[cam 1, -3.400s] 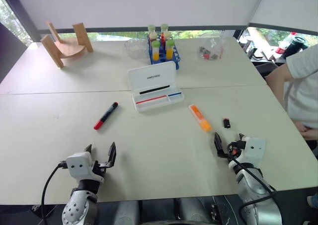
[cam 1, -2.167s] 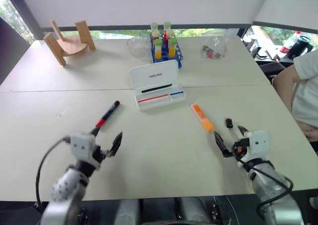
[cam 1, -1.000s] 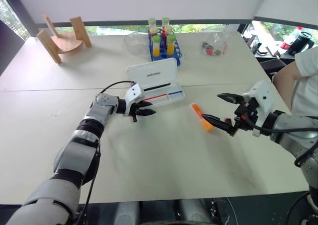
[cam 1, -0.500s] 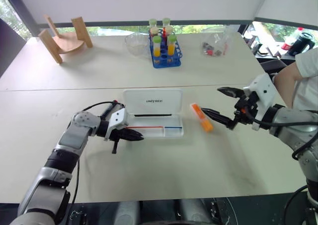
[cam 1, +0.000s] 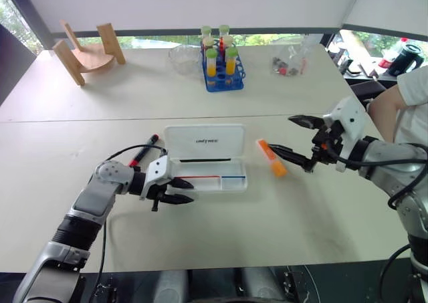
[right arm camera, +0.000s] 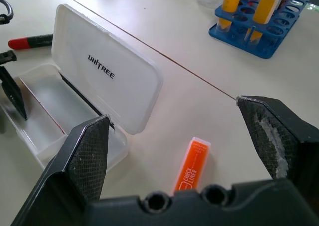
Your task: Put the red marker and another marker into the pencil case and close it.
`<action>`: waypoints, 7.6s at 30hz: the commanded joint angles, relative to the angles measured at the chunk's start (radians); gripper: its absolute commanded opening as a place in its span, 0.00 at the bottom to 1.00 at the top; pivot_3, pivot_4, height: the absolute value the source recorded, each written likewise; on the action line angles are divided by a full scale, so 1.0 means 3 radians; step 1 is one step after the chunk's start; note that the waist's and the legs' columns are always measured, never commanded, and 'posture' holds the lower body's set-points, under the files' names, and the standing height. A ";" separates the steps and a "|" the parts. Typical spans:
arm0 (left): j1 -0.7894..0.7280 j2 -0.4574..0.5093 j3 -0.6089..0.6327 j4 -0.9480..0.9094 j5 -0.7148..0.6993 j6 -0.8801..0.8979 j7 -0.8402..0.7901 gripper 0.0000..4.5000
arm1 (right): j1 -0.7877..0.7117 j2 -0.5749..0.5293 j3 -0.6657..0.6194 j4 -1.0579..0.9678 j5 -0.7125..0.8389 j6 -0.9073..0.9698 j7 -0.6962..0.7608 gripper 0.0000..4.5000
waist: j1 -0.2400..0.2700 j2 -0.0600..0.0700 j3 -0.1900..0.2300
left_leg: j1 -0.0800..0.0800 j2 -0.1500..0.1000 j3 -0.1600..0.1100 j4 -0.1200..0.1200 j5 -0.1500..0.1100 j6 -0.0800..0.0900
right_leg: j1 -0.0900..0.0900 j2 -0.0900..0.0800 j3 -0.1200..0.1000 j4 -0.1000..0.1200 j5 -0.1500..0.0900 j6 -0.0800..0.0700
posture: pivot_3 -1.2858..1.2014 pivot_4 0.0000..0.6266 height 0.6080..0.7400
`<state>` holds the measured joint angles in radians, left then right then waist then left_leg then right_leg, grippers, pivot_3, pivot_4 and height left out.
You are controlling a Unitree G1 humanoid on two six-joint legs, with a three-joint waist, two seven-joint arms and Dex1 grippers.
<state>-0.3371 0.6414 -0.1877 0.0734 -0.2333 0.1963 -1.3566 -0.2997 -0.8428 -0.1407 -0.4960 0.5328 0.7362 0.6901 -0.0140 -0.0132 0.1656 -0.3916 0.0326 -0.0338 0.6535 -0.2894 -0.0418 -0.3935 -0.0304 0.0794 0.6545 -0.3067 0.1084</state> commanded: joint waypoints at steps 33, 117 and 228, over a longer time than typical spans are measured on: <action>0.0385 -0.0328 0.1254 -0.0194 -0.0210 0.1298 0.2832 0.35 | -0.0357 0.0145 0.0139 0.0223 -0.0158 -0.0250 0.0119 1.00 | 0.0001 0.0001 0.0002 | 0.0001 -0.0001 0.0001 0.0002 0.0001 -0.0002 | -0.0001 -0.0003 0.0000 0.0005 0.0001 0.0000 | 0.52 0.24 1.00; 0.1044 0.1102 0.2661 -0.2001 -0.2471 0.2257 0.1263 1.00 | -0.1291 0.0478 0.1476 0.0337 -0.0246 0.0419 0.1035 0.18 | -0.0112 0.0015 0.0043 | 0.0001 0.0009 0.0002 0.0020 0.0000 -0.0002 | -0.0013 0.0009 0.0002 0.0038 -0.0005 -0.0014 | 0.52 0.24 1.00; 0.1021 0.1034 0.2059 -0.1638 -0.2312 0.1931 0.1571 1.00 | -0.1136 0.0102 0.0459 0.0336 -0.0010 0.0677 0.1314 0.99 | -0.0093 0.0001 0.0046 | 0.0001 0.0003 0.0003 -0.0008 0.0006 -0.0011 | -0.0023 0.0003 0.0004 0.0029 -0.0005 -0.0016 | 0.52 0.24 1.00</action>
<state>-0.0172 0.9347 0.4157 -0.4249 -0.9295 0.7792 -0.8680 -0.6446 -0.7922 0.0491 -0.3496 0.4982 0.9222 1.0994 -0.0419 -0.0130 0.1794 -0.3914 0.0336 -0.0326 0.6510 -0.2876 -0.0452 -0.4005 -0.0296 0.0808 0.6633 -0.3083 0.1037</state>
